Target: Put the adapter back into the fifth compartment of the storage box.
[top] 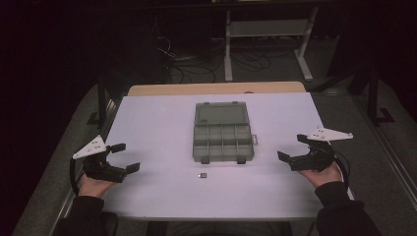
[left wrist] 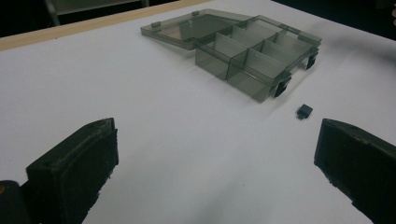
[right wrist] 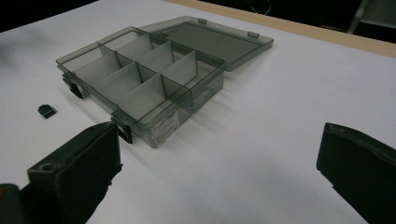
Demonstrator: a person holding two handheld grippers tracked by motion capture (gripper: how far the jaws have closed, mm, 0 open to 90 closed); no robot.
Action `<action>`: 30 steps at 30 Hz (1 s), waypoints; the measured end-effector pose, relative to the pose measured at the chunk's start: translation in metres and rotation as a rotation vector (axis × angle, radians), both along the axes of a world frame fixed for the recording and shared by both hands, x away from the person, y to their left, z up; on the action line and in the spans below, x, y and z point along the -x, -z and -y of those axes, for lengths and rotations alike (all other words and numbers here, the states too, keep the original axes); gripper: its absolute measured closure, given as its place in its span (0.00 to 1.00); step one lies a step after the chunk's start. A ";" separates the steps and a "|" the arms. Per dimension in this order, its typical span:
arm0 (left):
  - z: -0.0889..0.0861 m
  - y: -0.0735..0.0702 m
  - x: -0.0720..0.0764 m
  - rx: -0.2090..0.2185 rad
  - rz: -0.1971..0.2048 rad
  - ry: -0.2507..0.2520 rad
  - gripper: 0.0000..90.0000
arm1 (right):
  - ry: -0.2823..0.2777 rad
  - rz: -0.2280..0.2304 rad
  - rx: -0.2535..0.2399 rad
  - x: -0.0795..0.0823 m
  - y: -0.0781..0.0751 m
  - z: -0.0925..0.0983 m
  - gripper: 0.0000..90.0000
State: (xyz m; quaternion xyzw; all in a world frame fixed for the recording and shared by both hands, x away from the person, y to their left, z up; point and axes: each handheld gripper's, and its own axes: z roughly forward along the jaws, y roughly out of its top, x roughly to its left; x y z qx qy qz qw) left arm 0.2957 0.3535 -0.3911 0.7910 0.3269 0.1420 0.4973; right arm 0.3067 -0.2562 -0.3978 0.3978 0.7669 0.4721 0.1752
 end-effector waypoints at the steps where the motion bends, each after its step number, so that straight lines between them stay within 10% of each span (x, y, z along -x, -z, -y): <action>1: 0.000 0.000 0.000 0.001 -0.002 -0.001 0.00 | -0.002 0.000 -0.001 0.000 0.000 0.000 0.00; 30: 0.012 -0.008 0.002 -0.027 0.001 0.048 0.00 | 0.009 0.004 0.004 0.005 -0.001 0.003 0.00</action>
